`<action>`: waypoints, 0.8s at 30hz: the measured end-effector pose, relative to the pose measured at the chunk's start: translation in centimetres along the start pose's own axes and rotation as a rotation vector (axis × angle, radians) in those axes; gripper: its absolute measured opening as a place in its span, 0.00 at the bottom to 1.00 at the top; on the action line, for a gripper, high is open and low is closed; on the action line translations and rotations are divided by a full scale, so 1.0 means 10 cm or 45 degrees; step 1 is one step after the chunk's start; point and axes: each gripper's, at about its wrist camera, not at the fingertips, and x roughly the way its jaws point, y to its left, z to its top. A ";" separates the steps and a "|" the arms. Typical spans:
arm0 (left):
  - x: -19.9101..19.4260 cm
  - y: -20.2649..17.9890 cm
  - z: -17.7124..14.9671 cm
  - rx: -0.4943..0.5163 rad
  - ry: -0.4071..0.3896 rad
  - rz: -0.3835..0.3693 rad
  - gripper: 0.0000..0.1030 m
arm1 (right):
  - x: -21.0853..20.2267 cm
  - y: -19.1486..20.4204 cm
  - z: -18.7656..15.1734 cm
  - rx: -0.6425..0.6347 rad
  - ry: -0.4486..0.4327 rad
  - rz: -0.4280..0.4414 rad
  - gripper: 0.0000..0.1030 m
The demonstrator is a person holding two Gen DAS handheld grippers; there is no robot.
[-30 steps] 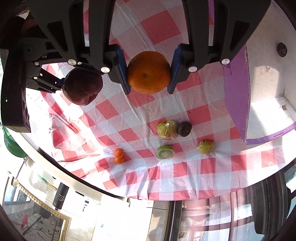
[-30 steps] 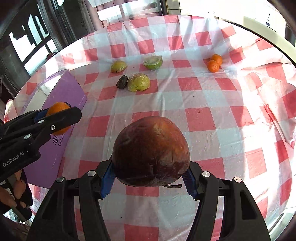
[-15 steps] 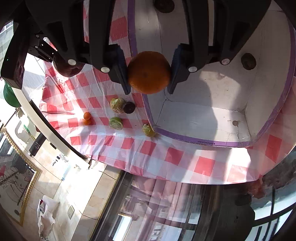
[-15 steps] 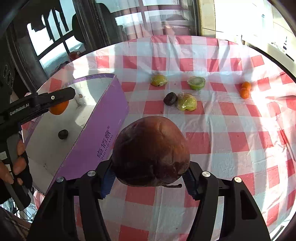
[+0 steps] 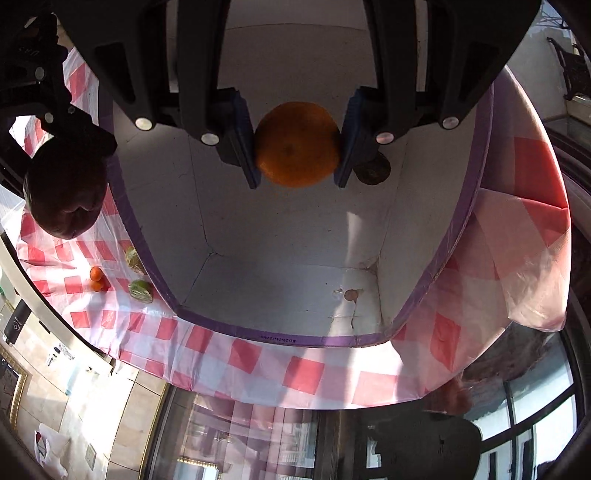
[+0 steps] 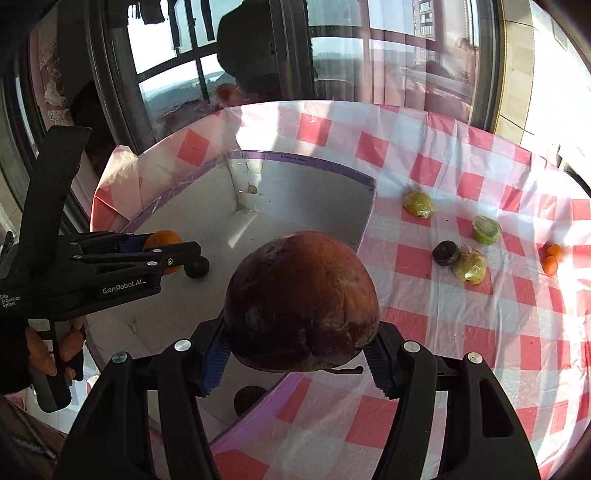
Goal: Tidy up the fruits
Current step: 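Carry both fruits into the white box and open both tools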
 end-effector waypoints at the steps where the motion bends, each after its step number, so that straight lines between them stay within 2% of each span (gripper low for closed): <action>1: 0.01 0.04 -0.01 0.000 0.009 0.013 0.40 | 0.04 0.06 0.00 -0.028 0.010 0.010 0.60; 10: 0.09 0.23 -0.15 0.005 0.105 0.099 0.40 | 0.40 0.33 -0.06 -0.141 0.134 0.023 0.60; 17: 0.24 0.32 -0.29 0.016 0.194 0.118 0.40 | 0.47 0.40 -0.06 -0.195 0.146 -0.057 0.60; 24: 0.26 0.32 -0.30 0.038 0.207 0.104 0.41 | 0.51 0.47 -0.10 -0.250 0.161 -0.146 0.63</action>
